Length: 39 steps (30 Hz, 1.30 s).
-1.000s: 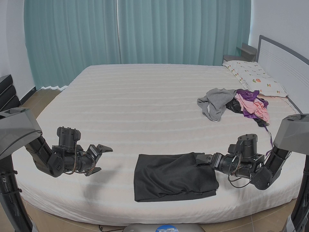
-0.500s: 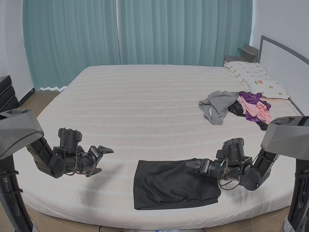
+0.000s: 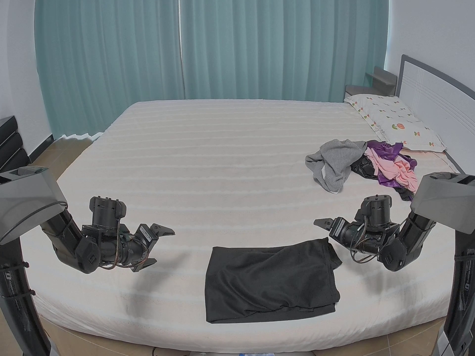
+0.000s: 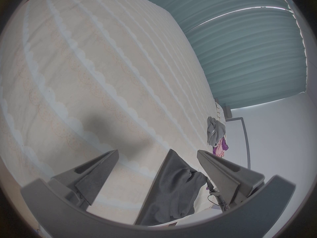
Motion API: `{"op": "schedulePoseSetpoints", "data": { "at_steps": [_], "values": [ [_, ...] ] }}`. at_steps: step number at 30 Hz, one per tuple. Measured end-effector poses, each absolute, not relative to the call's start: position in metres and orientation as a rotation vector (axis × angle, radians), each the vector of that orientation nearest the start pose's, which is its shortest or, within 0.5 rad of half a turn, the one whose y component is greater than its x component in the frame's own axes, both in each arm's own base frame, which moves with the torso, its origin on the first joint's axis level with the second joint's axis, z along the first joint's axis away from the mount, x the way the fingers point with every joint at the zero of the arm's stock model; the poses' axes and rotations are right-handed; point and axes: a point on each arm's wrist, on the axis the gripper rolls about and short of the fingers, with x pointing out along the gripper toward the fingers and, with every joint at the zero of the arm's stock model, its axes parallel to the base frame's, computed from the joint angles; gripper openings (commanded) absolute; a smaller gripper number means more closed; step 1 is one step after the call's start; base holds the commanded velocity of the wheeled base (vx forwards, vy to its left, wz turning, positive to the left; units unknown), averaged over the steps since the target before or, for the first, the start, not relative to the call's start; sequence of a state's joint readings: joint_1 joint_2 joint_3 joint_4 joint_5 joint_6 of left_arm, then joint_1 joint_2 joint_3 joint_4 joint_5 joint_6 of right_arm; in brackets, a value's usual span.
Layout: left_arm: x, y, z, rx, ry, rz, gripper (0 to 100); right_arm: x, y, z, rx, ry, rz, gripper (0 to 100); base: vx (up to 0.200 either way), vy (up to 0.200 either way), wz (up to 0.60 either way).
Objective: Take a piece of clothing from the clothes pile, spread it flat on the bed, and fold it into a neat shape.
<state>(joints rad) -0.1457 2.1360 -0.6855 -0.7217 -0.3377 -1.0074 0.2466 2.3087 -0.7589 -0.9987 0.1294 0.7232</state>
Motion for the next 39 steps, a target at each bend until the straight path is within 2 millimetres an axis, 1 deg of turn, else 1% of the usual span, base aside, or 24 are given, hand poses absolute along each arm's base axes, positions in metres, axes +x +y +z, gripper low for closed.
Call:
{"op": "schedulePoseSetpoints", "data": {
  "at_steps": [6,12,13,19,22,25,28,34,39],
  "values": [
    [0.328,-0.056,0.021,-1.011,0.906,-0.052,100,0.357,0.086,-0.003,0.673,0.633,0.165,100,0.0,0.0,0.0],
    [0.328,-0.056,0.021,-1.011,0.905,-0.054,100,0.352,0.087,-0.008,0.669,0.677,0.215,100,0.0,0.0,0.0],
    [0.329,-0.056,0.021,-1.011,0.904,-0.055,100,0.35,0.087,-0.01,0.66,0.689,0.224,0,0.0,0.0,0.0],
    [0.329,-0.058,0.021,-1.008,0.904,-0.059,100,0.343,0.089,-0.021,0.612,0.735,0.239,0,0.0,0.0,0.0],
    [0.329,-0.065,0.021,-0.993,0.907,-0.068,100,0.342,0.089,-0.023,0.609,0.743,0.238,0,0.0,0.0,0.0],
    [0.329,-0.076,0.021,-0.965,0.898,-0.061,100,0.342,0.087,-0.023,0.615,0.736,0.228,0,0.0,0.0,0.0],
    [0.331,-0.088,0.02,-0.934,0.882,-0.05,100,0.342,0.08,-0.021,0.626,0.729,0.209,0,0.0,0.0,0.0],
    [0.343,-0.118,0.012,-0.81,0.857,-0.093,100,0.339,0.066,-0.016,0.642,0.715,0.174,0,0.0,0.0,0.0],
    [0.352,-0.139,0.005,-0.761,0.846,-0.12,100,0.337,0.06,-0.014,0.647,0.714,0.16,0,0.0,0.0,0.0]
  ]
}}
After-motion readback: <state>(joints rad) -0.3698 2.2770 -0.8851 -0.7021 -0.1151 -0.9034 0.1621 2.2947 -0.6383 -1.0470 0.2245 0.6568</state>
